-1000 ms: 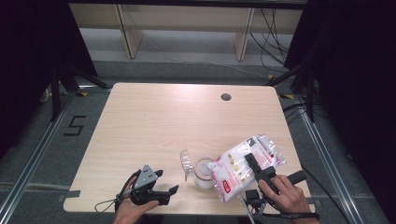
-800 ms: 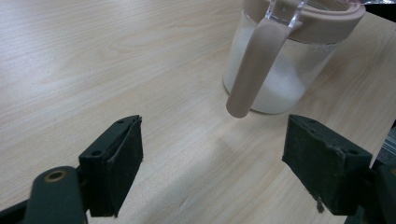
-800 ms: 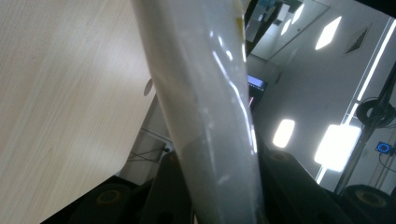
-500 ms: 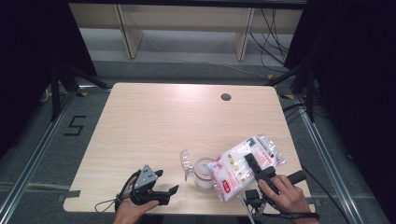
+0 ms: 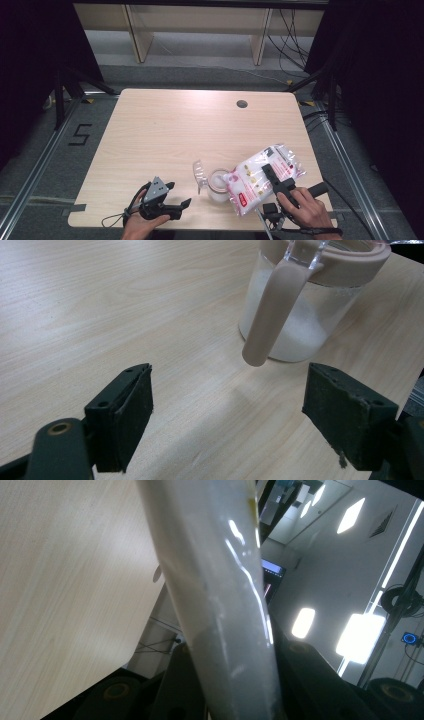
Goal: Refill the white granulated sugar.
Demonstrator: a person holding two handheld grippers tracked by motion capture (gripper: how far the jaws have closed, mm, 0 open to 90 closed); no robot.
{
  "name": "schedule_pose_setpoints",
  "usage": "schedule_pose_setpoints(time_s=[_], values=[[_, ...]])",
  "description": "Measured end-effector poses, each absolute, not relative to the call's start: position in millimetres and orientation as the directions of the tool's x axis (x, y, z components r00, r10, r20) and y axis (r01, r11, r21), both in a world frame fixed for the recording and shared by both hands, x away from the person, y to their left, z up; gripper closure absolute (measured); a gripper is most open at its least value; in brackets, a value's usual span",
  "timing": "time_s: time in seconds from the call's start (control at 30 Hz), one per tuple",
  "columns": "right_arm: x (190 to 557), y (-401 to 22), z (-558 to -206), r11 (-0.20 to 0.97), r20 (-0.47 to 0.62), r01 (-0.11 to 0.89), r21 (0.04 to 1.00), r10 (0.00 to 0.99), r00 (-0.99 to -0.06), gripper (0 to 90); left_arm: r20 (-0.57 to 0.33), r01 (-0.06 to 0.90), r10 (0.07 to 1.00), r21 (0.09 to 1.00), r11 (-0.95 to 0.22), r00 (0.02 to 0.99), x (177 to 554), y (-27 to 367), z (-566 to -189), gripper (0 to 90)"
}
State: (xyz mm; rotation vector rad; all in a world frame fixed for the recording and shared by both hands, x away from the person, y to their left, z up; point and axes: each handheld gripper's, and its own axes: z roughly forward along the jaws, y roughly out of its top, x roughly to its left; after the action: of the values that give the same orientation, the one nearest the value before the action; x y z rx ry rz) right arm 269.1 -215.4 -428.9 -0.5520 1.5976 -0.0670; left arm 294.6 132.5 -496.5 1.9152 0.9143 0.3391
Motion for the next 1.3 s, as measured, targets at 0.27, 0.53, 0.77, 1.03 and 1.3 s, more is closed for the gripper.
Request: schedule_pose_setpoints(time_s=[0.27, 0.53, 0.77, 1.03, 1.3], values=[[267.0, -213.8, -425.5, 0.884, -0.912, -0.273, -0.379, -0.407, -0.053, 80.1, -0.142, 0.455, 0.719, 0.851, -0.262, 0.680, 294.3, 132.0, -496.7, 19.5], [266.7, -211.6, -423.9, 0.876, -0.909, -0.289, -0.386, -0.414, -0.042, 80.2, -0.141, 0.454, 0.719, 0.851, -0.262, 0.680, 294.3, 131.8, -496.7, 19.5], [266.7, -212.9, -423.8, 0.878, -0.916, -0.290, -0.381, -0.400, -0.007, 80.1, -0.141, 0.455, 0.719, 0.851, -0.263, 0.680, 294.4, 131.8, -496.8, 19.5], [266.1, -211.3, -422.4, 0.881, -0.910, -0.276, -0.386, -0.412, -0.045, 80.3, -0.134, 0.454, 0.722, 0.849, -0.270, 0.679, 294.0, 132.4, -496.3, 19.5], [266.3, -211.7, -422.1, 0.882, -0.911, -0.278, -0.381, -0.409, -0.048, 80.8, -0.137, 0.454, 0.718, 0.850, -0.269, 0.682, 294.6, 132.5, -496.5, 19.5]])
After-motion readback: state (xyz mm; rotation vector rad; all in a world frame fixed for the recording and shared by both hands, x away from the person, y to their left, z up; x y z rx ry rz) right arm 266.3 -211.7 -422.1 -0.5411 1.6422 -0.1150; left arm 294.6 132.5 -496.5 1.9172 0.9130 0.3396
